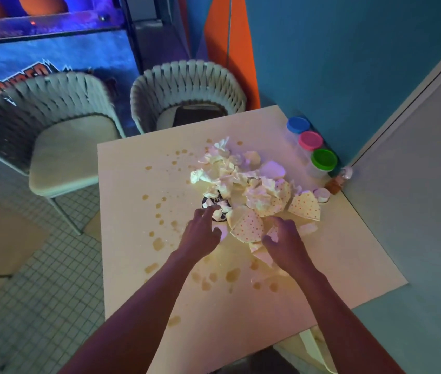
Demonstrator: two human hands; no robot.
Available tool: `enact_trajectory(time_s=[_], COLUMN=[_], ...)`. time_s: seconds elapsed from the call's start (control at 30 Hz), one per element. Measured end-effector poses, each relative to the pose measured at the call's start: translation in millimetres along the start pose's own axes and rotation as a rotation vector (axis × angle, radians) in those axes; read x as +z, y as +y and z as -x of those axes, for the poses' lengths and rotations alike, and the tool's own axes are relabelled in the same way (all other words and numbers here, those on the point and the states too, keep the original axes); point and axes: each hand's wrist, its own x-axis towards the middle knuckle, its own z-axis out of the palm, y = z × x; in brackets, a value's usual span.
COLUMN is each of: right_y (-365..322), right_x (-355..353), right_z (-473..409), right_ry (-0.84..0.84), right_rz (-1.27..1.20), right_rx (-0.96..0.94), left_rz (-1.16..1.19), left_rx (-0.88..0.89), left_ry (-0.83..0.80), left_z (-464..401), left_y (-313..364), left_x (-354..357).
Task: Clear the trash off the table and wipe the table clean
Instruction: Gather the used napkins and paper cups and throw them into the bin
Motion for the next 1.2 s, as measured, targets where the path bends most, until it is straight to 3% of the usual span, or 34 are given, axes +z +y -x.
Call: enact_trajectory(time_s=[0.37, 0.77, 1.2], right_y=[3, 19, 31], right_x=[-18, -22, -12], right_z=[-84, -153, -192], right_ry=[0.021, -0.259, -0.283], right_rz=[0.103, 0.507, 0.629], right_rx=[-0.124, -0.367, -0.524], left_rz=[-0.15, -0.274, -0.204], left_rx=[-0.142, -0.312, -0.354], left_ry=[-0.07, -0.061, 0.153], left_z=[-51, -87, -95], left_y=[12, 20, 31], left_x=[22, 58, 69])
